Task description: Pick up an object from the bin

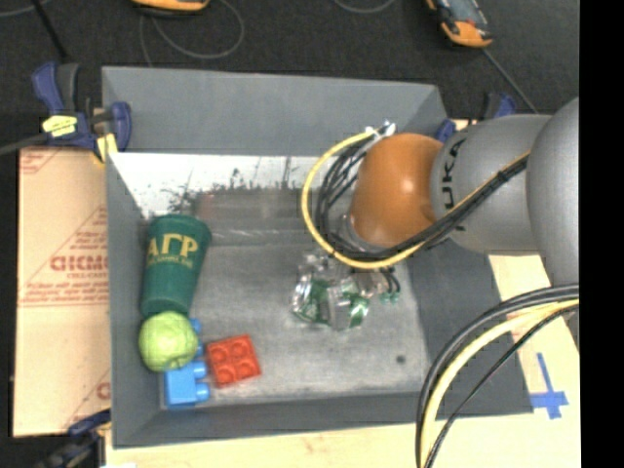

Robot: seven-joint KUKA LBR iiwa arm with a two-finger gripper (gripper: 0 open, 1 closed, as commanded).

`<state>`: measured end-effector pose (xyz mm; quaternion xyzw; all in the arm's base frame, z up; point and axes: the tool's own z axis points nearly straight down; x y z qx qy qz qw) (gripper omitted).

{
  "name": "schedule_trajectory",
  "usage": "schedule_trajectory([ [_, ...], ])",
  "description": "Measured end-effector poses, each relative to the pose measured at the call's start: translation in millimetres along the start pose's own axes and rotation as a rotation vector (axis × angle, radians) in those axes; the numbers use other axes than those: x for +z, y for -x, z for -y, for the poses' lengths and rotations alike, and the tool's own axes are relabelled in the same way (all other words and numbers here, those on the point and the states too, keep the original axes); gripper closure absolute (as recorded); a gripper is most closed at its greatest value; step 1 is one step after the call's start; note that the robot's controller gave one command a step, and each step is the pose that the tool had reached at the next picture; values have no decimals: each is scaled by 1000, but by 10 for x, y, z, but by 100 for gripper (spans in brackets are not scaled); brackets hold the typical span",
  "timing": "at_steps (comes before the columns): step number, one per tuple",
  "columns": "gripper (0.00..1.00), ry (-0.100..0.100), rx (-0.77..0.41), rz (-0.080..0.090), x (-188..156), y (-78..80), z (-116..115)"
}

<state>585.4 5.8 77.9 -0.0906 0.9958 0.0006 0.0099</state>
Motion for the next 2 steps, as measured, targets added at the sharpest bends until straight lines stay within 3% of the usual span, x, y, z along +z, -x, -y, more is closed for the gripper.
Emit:
schedule_trajectory([
  [1, 100, 0, 1, 0, 1, 0, 0],
  [2, 100, -2, -49, -11, -1601, 29, 100],
])
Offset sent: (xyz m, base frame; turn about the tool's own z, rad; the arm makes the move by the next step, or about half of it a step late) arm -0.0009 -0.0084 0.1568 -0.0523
